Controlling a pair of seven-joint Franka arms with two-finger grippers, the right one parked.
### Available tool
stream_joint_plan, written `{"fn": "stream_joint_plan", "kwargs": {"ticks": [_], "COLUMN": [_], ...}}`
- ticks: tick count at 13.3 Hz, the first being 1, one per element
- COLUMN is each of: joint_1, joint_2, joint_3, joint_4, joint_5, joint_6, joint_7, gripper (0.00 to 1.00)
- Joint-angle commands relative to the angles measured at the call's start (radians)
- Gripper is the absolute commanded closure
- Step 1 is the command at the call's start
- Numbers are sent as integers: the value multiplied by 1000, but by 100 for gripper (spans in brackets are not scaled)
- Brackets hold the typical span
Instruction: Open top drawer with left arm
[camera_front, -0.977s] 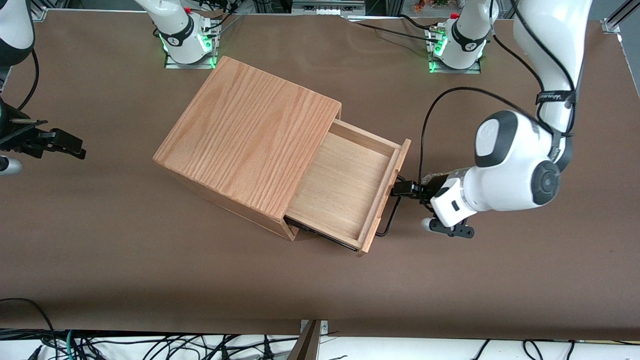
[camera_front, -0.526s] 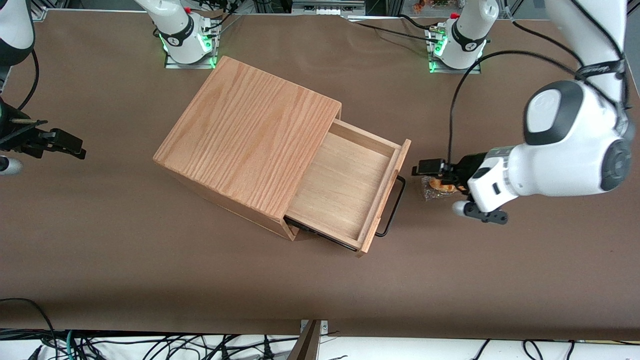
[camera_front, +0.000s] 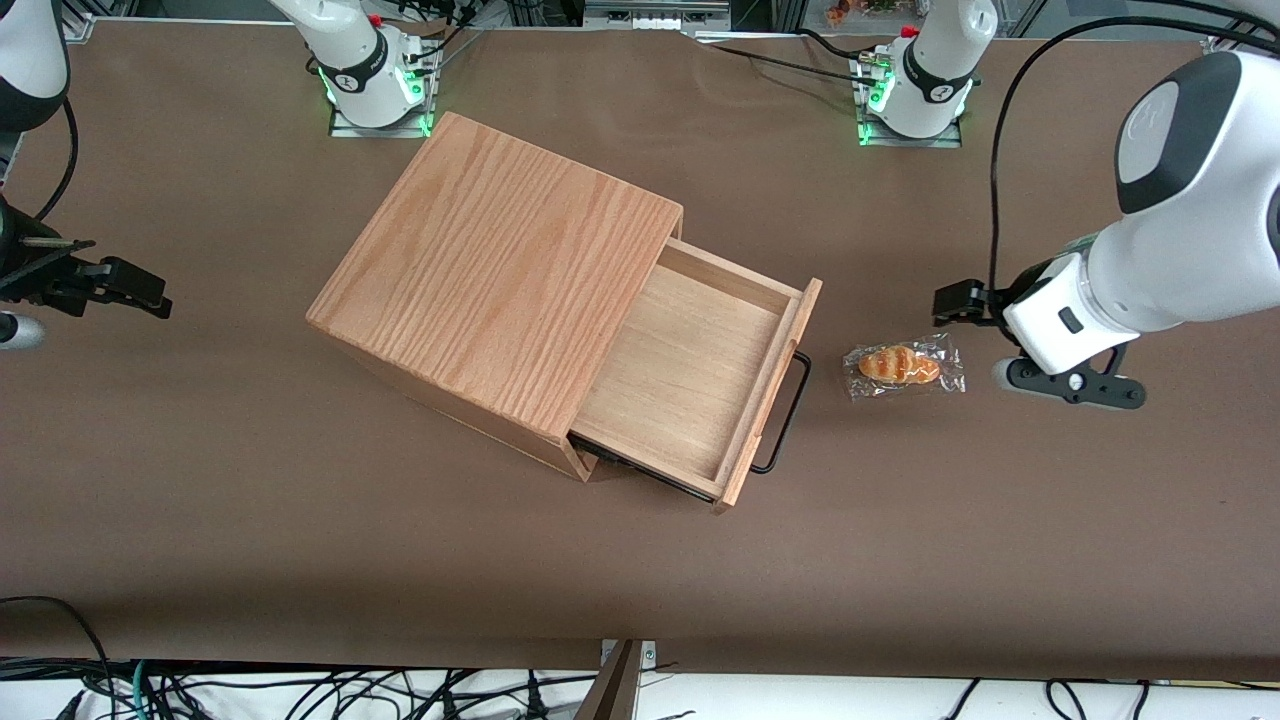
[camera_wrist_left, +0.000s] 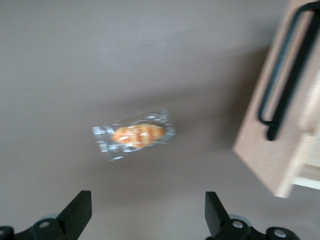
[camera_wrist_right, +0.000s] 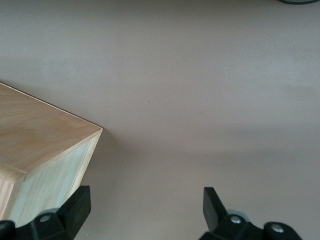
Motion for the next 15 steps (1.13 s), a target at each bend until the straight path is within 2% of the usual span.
{"fn": "stream_joint_plan", "kwargs": {"ticks": [1,4,6,9,11,15], "joint_1": [5,7,55,103,108,140], "joint_2": [-59,-117,-231,-388,-462,-467], "joint_3": [-14,-14,-5,-2,-2,-2], "joint_4": [-63,-144,-312,-512,-597,-585], "joint_5": [59,48,-30,-28,-31,-32], "joint_6": [-5,35,195,381,377,296], "joint_7": [-3,-5,-11,-10,-19,-5], "gripper": [0,0,0,0,0,0]}}
